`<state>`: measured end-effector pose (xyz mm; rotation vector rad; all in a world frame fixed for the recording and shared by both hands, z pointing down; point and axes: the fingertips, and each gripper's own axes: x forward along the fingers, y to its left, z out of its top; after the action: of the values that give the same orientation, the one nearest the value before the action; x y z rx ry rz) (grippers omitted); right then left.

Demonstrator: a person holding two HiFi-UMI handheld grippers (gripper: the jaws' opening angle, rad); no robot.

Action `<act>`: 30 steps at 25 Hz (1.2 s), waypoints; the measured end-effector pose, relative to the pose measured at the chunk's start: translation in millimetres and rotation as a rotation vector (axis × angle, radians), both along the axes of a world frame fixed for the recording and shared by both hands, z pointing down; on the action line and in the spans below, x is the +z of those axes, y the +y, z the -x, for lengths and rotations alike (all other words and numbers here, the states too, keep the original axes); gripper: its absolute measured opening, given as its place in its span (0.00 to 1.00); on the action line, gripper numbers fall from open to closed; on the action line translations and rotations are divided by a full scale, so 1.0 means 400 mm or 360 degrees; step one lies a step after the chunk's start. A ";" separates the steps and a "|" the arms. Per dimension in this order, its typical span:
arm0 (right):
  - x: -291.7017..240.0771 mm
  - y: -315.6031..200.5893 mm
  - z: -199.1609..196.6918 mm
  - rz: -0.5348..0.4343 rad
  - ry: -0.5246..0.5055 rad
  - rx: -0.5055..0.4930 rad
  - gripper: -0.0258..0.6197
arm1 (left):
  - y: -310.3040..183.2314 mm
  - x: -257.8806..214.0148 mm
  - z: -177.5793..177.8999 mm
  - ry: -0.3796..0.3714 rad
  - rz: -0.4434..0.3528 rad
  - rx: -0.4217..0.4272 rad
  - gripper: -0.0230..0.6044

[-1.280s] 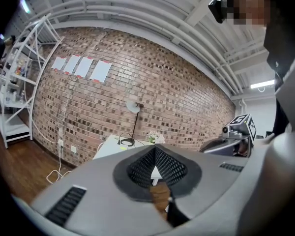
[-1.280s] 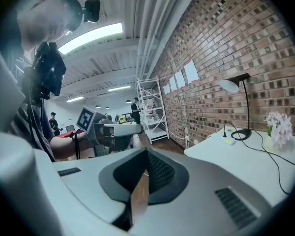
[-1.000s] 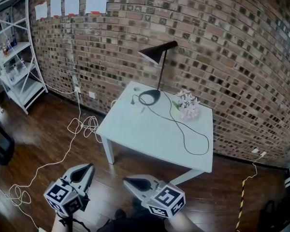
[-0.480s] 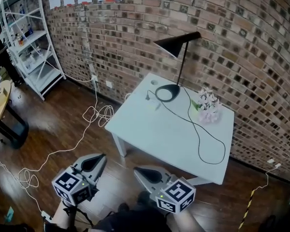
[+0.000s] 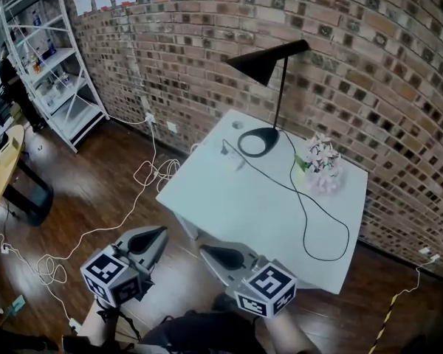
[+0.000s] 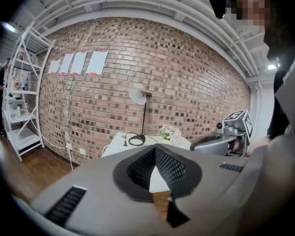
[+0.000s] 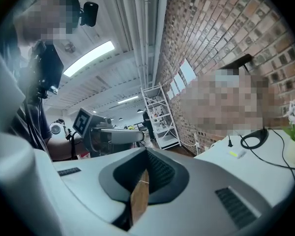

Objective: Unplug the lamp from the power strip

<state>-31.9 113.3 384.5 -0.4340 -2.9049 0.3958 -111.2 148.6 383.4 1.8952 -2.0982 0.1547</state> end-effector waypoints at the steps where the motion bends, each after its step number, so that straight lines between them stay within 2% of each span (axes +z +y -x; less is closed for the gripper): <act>1: 0.002 -0.008 -0.001 0.0009 -0.0004 -0.0007 0.03 | -0.016 -0.009 -0.005 0.0021 0.0005 -0.0014 0.06; 5: 0.012 -0.043 -0.004 0.0043 -0.0016 -0.0039 0.03 | -0.061 -0.012 -0.004 0.0020 0.0034 -0.0047 0.06; 11: 0.009 -0.097 0.009 0.0055 -0.0047 -0.0030 0.03 | -0.102 -0.006 0.002 -0.0057 0.0075 -0.0011 0.06; 15: 0.011 -0.116 0.008 0.0048 -0.0044 -0.0009 0.03 | -0.128 -0.007 0.005 -0.0021 0.0074 -0.0017 0.06; 22: 0.014 -0.164 0.009 0.0026 -0.0025 0.0113 0.03 | -0.187 0.005 0.022 -0.0082 0.0050 0.0139 0.06; 26: 0.013 -0.205 0.029 -0.0003 0.0006 0.0214 0.03 | -0.235 -0.018 0.019 -0.0048 0.0036 0.0235 0.06; 30: 0.021 -0.198 0.083 -0.0025 0.0053 0.0257 0.03 | -0.239 -0.012 0.074 0.0025 0.0013 0.0270 0.06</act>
<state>-65.2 34.1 392.9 -0.1892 -2.9180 0.3983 -140.6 52.9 378.5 2.0614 -1.9222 0.1849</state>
